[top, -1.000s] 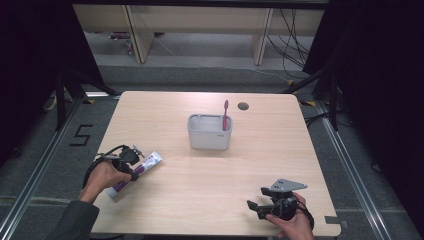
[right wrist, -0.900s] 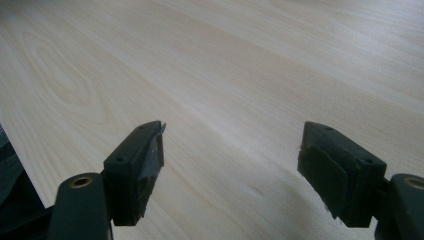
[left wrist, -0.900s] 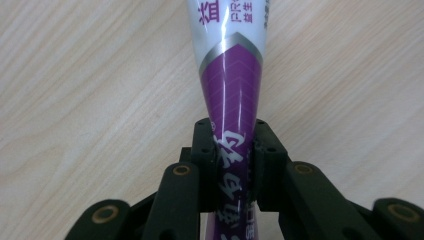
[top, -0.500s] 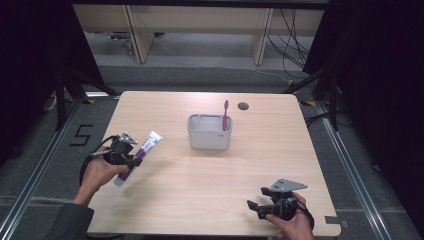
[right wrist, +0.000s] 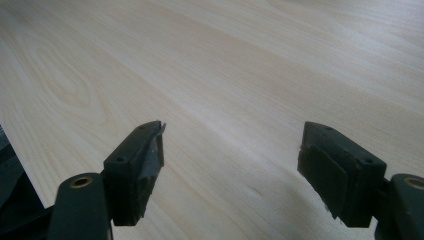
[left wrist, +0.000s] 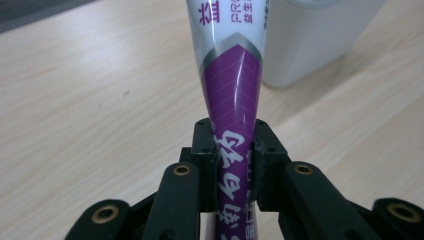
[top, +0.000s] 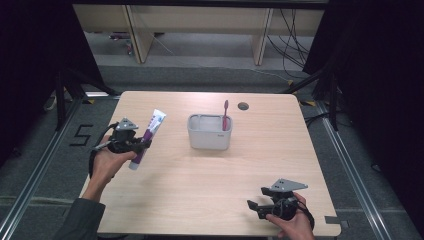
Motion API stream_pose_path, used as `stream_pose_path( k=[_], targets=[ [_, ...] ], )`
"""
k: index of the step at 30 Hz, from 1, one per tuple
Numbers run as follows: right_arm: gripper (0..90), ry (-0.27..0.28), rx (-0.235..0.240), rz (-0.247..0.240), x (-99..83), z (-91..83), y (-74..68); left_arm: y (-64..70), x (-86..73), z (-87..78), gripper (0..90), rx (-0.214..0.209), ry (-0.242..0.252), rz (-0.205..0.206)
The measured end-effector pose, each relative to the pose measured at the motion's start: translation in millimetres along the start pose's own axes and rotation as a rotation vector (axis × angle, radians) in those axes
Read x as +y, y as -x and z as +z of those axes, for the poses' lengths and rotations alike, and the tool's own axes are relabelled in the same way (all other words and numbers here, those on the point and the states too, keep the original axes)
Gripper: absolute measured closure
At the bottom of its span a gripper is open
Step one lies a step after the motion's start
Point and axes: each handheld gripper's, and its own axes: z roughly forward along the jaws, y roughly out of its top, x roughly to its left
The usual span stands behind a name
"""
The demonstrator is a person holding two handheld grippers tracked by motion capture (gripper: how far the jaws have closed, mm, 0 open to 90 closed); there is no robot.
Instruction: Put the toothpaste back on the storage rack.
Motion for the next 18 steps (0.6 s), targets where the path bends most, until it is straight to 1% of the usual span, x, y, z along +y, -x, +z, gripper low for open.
stream_pose_path(
  k=[1,2,3,4,5,6,7,8,9,10,11,12,13,15,16,17,18],
  targets=[
    [27.0,0.000,0.000,0.000,0.0,0.0,0.0,0.0,0.0,0.0,75.7,0.000,0.000,0.000],
    [27.0,-0.001,0.000,-0.001,0.0,0.1,0.1,0.6,3.1,1.2,75.7,-0.011,0.009,-0.009],
    [27.0,-0.010,0.010,0.029,-0.4,0.0,-1.7,2.6,5.2,2.7,75.7,0.000,0.030,-0.016],
    [27.0,-0.013,0.002,0.026,-0.4,-0.6,-1.4,3.1,7.8,4.2,75.7,-0.010,0.027,-0.019],
    [27.0,-0.013,0.007,0.026,-0.3,-0.7,-1.3,5.2,10.6,6.3,75.7,0.004,0.034,-0.016],
    [27.0,-0.011,0.006,0.017,-0.1,-1.0,-0.8,6.6,14.1,9.6,75.7,-0.005,0.046,-0.024],
    [27.0,-0.011,0.006,0.017,-0.1,-1.0,-0.8,6.6,14.1,9.6,75.7,-0.005,0.046,-0.024],
    [27.0,-0.009,0.013,0.024,-0.4,-0.6,-0.8,7.5,16.0,11.2,75.7,-0.001,0.056,-0.025],
    [27.0,-0.009,0.013,0.024,-0.4,-0.6,-0.8,8.9,17.8,12.5,75.7,0.011,0.066,-0.026],
    [27.0,-0.010,0.013,0.024,-0.4,-0.4,-0.7,10.4,21.8,14.7,75.7,0.015,0.085,-0.025],
    [27.0,-0.010,0.013,0.023,-0.3,-0.5,-0.7,10.4,21.8,14.7,75.7,0.015,0.085,-0.025],
    [27.0,-0.010,0.013,0.023,-0.3,-0.5,-0.7,12.2,24.0,15.5,75.7,0.025,0.097,-0.025],
    [27.0,-0.009,0.006,0.015,-0.3,-0.6,1.1,13.4,27.4,16.6,75.7,0.018,0.100,-0.025],
    [27.0,-0.001,0.006,0.017,-0.7,0.1,1.3,15.8,31.5,18.3,75.6,0.021,0.116,-0.027],
    [27.0,-0.009,-0.001,0.014,-0.5,-0.9,1.6,17.1,34.1,19.5,75.6,0.017,0.115,-0.031],
    [27.0,-0.005,0.010,0.018,-0.5,-0.7,1.8,18.7,36.2,20.9,75.6,0.022,0.129,-0.023],
    [27.0,-0.005,0.010,0.018,-0.5,-0.7,1.8,20.8,38.6,22.5,75.6,0.021,0.135,-0.024]
  ],
)
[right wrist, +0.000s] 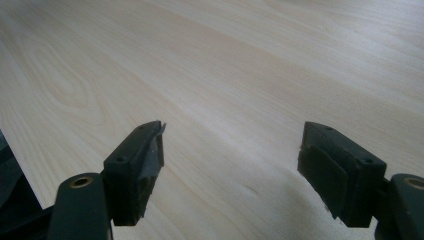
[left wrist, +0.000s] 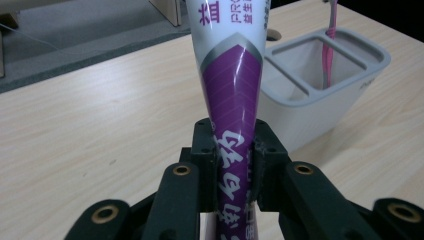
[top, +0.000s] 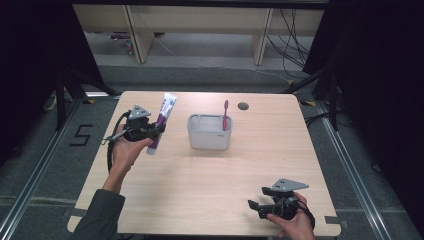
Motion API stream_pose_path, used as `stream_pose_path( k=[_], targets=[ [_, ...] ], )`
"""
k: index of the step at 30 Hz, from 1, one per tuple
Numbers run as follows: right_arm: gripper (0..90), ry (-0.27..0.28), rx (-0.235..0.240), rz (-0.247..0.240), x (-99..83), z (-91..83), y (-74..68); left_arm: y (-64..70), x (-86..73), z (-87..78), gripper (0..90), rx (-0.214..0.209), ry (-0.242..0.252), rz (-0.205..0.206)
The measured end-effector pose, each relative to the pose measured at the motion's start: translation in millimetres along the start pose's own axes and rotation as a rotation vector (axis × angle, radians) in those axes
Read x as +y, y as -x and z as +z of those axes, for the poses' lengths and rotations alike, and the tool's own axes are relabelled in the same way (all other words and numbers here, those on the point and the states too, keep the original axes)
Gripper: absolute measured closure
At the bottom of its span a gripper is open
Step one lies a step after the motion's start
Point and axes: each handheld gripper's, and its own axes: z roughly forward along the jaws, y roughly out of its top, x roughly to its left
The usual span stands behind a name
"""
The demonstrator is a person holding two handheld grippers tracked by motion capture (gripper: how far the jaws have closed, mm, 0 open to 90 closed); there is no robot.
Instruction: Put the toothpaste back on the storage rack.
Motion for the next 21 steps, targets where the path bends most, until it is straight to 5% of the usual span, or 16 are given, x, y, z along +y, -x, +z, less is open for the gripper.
stream_pose_path(
  k=[21],
  targets=[
    [27.0,-0.002,0.010,-0.003,-0.2,-0.1,-0.2,32.5,46.2,29.0,75.6,-0.056,0.083,-0.013]
  ],
)
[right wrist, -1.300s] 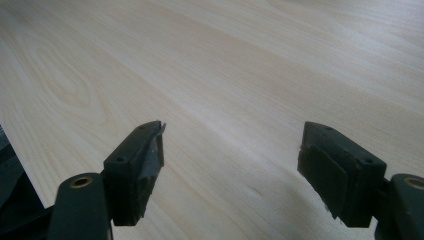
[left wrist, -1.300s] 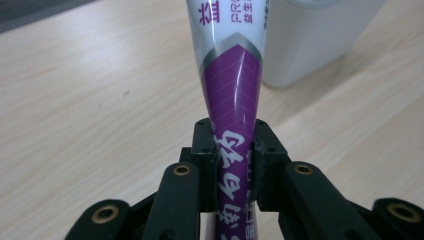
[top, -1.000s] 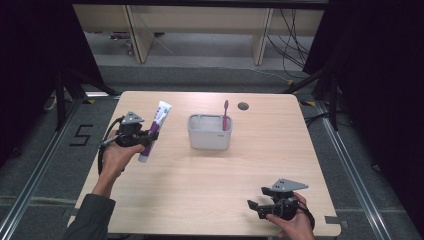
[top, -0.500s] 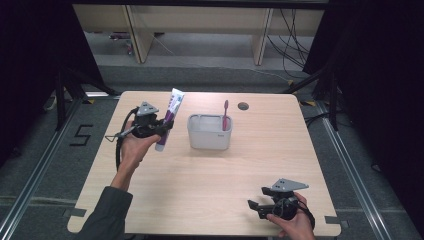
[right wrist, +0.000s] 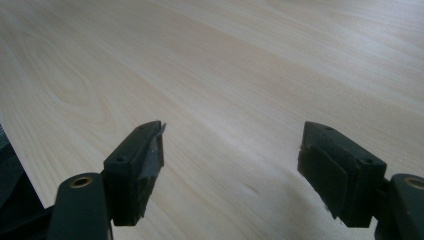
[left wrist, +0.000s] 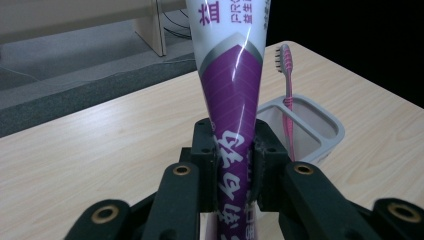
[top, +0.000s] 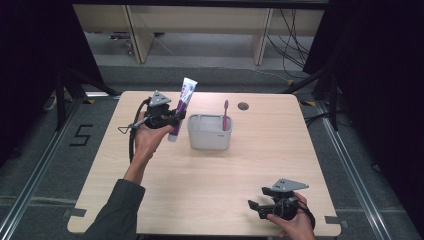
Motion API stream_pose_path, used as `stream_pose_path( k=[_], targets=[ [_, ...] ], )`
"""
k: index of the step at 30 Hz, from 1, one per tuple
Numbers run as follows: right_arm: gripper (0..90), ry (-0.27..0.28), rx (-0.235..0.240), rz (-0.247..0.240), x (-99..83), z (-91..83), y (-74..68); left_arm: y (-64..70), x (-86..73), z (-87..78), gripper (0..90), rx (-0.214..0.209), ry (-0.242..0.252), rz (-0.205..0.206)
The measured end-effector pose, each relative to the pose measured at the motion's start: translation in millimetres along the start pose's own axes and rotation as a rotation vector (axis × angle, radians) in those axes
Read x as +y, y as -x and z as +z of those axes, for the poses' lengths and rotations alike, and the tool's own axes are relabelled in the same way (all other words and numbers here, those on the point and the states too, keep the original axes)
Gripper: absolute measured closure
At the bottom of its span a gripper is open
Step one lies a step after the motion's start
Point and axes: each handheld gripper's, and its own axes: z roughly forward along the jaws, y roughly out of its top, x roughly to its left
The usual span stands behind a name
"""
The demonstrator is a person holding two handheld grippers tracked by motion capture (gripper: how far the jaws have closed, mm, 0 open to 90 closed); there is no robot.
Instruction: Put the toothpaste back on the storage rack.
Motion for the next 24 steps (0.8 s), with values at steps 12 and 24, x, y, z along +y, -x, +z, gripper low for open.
stream_pose_path(
  k=[12,24],
  targets=[
    [27.0,0.000,0.001,0.001,0.1,-0.7,-2.1,10.3,19.6,16.7,75.6,-0.004,0.044,-0.021],
    [27.0,0.016,-0.002,-0.008,0.2,-1.9,-0.9,32.6,37.5,42.4,75.5,-0.029,0.093,-0.016]
  ],
)
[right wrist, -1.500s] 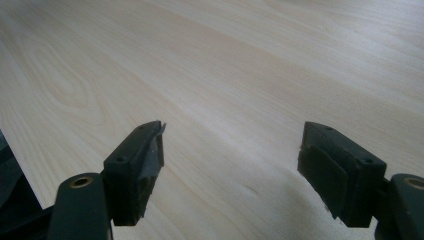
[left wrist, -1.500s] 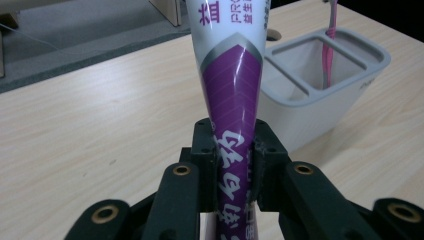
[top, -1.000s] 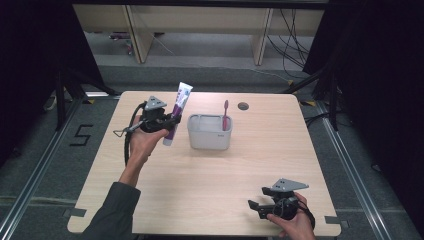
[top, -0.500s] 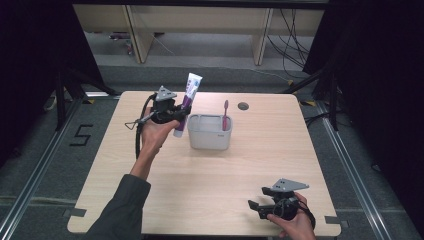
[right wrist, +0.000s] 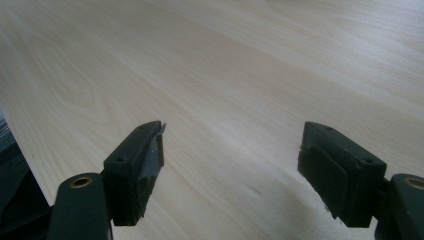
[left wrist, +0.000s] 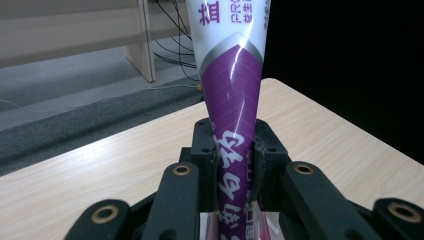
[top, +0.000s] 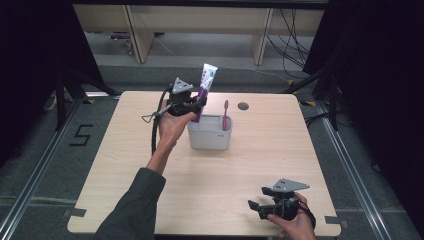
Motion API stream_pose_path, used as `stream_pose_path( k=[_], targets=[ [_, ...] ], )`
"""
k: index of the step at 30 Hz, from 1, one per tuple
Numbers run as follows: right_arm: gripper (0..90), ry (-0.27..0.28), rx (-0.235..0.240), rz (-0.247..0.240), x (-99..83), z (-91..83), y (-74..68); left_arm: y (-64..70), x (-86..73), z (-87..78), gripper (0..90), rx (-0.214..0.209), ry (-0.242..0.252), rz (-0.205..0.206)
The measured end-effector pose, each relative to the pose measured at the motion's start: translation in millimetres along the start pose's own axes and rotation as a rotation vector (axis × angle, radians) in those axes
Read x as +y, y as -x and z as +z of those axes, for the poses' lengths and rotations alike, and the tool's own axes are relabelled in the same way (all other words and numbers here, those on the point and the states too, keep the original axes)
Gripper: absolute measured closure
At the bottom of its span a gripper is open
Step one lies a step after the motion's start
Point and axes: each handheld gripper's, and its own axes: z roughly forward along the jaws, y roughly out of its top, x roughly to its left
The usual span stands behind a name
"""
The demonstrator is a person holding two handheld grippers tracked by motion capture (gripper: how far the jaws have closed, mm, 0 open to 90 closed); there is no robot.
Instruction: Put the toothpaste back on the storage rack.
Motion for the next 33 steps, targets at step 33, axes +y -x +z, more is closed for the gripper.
stream_pose_path(
  k=[33],
  targets=[
    [27.0,-0.010,-0.003,-0.018,-1.0,-1.4,1.9,-1.2,-39.1,54.4,75.2,-0.014,0.012,-0.071]
  ],
)
